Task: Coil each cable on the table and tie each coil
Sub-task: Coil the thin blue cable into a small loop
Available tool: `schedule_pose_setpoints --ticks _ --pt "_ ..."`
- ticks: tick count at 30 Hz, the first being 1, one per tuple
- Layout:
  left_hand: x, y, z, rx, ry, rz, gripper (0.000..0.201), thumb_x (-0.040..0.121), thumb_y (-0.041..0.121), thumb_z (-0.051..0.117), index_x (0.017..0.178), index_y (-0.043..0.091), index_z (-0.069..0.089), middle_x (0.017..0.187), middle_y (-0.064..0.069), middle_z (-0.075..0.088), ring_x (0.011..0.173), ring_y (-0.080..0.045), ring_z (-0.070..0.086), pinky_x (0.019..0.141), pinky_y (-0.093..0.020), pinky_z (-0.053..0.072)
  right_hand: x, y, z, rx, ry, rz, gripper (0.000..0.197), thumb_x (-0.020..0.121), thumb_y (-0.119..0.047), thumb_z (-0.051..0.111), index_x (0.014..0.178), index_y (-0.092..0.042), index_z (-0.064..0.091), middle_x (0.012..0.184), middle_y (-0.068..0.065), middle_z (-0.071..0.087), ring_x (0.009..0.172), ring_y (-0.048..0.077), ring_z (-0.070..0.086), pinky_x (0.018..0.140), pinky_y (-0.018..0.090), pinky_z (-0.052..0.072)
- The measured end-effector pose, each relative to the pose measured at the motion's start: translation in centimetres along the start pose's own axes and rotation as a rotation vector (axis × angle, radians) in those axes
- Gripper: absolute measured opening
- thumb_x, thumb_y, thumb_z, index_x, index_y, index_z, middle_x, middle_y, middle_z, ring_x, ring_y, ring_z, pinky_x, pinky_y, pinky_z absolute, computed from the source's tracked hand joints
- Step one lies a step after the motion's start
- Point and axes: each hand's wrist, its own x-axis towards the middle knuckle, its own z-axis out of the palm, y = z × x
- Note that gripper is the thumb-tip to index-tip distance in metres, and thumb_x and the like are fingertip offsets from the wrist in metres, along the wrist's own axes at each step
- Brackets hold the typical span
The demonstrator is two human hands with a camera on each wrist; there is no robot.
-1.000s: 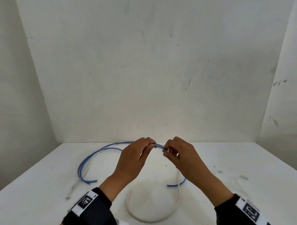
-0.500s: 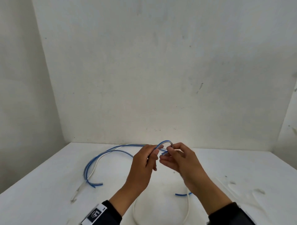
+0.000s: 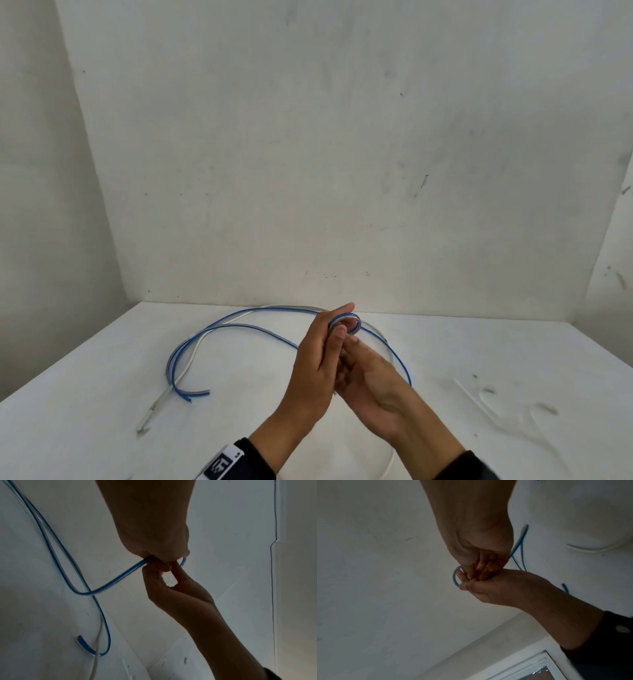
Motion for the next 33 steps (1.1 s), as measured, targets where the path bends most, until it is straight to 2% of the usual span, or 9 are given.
schedule_pose_setpoints --ticks 2,9,15,19,23,26,28,30,33 --pt "0.1 -0.4 -0.1 0.043 0.007 0.009 0.029 0.097 0.032 0.038 0.111 0.022 0.062 0.106 0.007 0.069 0.105 -0.007 0.063 0.087 -0.015 0.046 0.2 0.4 -0.1 -0.065 0.006 -0.019 0.03 0.08 -0.029 0.064 0.102 -0.009 0.067 0.087 0.009 0.059 0.077 0.017 0.053 0.072 0.03 0.044" --pt "-0.1 -1.0 -0.3 0.009 0.2 -0.071 0.03 0.101 0.03 0.035 0.095 0.016 0.06 0.091 -0.001 0.068 0.091 -0.015 0.064 0.079 -0.018 0.05 0.5 0.3 -0.2 -0.42 -0.006 -0.132 0.019 0.092 -0.024 0.061 0.105 -0.018 0.073 0.076 -0.002 0.053 0.068 0.01 0.043 0.065 0.024 0.042" --pt "0.0 -0.5 -0.4 -0.169 0.169 -0.221 0.036 0.1 0.031 0.035 0.083 0.009 0.057 0.101 -0.003 0.071 0.1 -0.013 0.064 0.086 -0.028 0.049 0.5 0.9 -0.1 -0.302 -0.035 -0.069 0.018 0.093 -0.025 0.058 0.1 -0.015 0.072 0.078 -0.001 0.057 0.069 0.009 0.047 0.064 0.023 0.042" --pt "-1.0 -0.2 -0.5 -0.236 0.122 -0.258 0.039 0.089 0.044 0.038 0.098 0.019 0.068 0.107 0.009 0.072 0.107 -0.001 0.062 0.085 -0.019 0.048 0.4 1.4 0.3 -0.194 -0.034 -0.057 0.025 0.094 -0.03 0.055 0.106 -0.015 0.071 0.07 -0.006 0.055 0.061 0.003 0.05 0.06 0.021 0.036" --pt "-0.7 -0.4 -1.0 -0.258 0.124 -0.303 0.036 0.095 0.038 0.039 0.101 0.019 0.068 0.108 0.005 0.072 0.108 -0.011 0.063 0.084 -0.027 0.049 0.6 1.6 0.3 -0.378 0.0 -0.11 0.031 0.094 -0.033 0.055 0.099 -0.006 0.069 0.074 0.003 0.052 0.062 0.008 0.045 0.057 0.022 0.039" --pt "0.3 0.1 -1.6 -0.333 0.06 -0.377 0.037 0.099 0.028 0.038 0.102 0.002 0.065 0.094 -0.004 0.073 0.091 -0.02 0.066 0.064 -0.032 0.053 1.0 0.7 0.1 -0.615 0.076 -0.201 0.031 0.089 -0.038 0.062 0.083 -0.008 0.065 0.071 0.003 0.059 0.056 0.009 0.048 0.053 0.024 0.043" --pt "0.8 -0.2 -2.0 -0.201 0.008 -0.362 0.041 0.101 0.026 0.035 0.1 -0.009 0.058 0.099 -0.003 0.073 0.097 -0.017 0.068 0.08 -0.032 0.055 1.2 0.1 -0.7 -0.822 0.196 -0.328 0.025 0.081 -0.036 0.073 0.079 -0.017 0.056 0.076 -0.002 0.06 0.059 0.01 0.052 0.056 0.023 0.046" --pt "1.1 -0.5 -2.4 0.041 -0.069 -0.349 0.041 0.101 0.031 0.034 0.102 0.001 0.062 0.105 0.002 0.071 0.101 -0.008 0.066 0.092 -0.024 0.051 1.3 -0.4 -1.7 -0.98 0.249 -0.506 0.029 0.078 -0.027 0.076 0.092 -0.028 0.05 0.094 -0.009 0.057 0.076 0.009 0.056 0.062 0.016 0.045" --pt "1.1 0.2 -2.5 0.183 -0.32 -0.397 0.035 0.101 0.036 0.035 0.098 0.012 0.061 0.089 0.004 0.069 0.076 -0.01 0.068 0.07 -0.022 0.056 0.8 -1.2 -2.6 -1.203 0.105 -0.693 0.038 0.085 -0.012 0.064 0.111 -0.036 0.051 0.109 -0.018 0.054 0.098 0.005 0.055 0.073 0.011 0.044"
